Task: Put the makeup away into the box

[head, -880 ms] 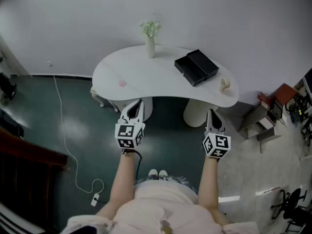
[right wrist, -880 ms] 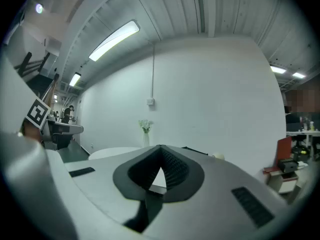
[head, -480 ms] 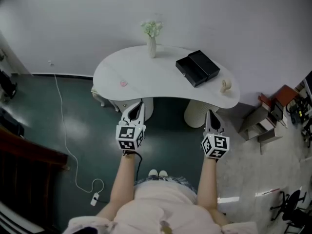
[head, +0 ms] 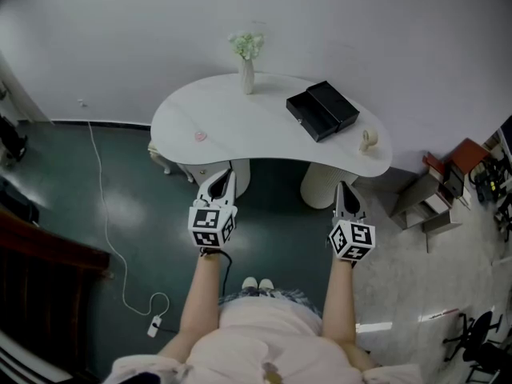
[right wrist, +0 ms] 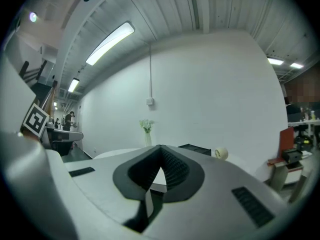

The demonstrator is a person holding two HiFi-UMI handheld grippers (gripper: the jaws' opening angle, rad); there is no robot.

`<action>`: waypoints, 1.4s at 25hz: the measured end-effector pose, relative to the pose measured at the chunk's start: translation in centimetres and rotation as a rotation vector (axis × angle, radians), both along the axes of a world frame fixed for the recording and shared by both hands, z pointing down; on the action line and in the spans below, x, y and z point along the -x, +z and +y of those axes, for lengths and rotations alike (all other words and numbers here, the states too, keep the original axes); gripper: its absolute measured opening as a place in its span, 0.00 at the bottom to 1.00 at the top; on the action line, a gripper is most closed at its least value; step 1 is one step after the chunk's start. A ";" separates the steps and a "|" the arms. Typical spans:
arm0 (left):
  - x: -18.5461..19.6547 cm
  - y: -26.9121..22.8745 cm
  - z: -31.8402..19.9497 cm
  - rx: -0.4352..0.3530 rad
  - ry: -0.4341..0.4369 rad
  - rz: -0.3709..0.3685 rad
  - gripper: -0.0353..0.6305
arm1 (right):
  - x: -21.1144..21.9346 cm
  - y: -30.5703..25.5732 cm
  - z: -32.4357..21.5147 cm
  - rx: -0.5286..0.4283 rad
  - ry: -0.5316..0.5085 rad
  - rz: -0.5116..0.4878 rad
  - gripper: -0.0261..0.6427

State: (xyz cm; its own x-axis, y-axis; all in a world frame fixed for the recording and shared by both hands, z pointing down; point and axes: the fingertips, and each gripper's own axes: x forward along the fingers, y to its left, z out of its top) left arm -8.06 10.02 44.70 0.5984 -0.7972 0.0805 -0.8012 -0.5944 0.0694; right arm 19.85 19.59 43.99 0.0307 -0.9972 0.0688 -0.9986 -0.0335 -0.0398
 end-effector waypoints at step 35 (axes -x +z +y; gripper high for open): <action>0.2 -0.4 2.1 -0.055 -0.022 0.098 0.65 | -1.0 1.2 -1.7 -0.008 -0.072 -0.070 0.06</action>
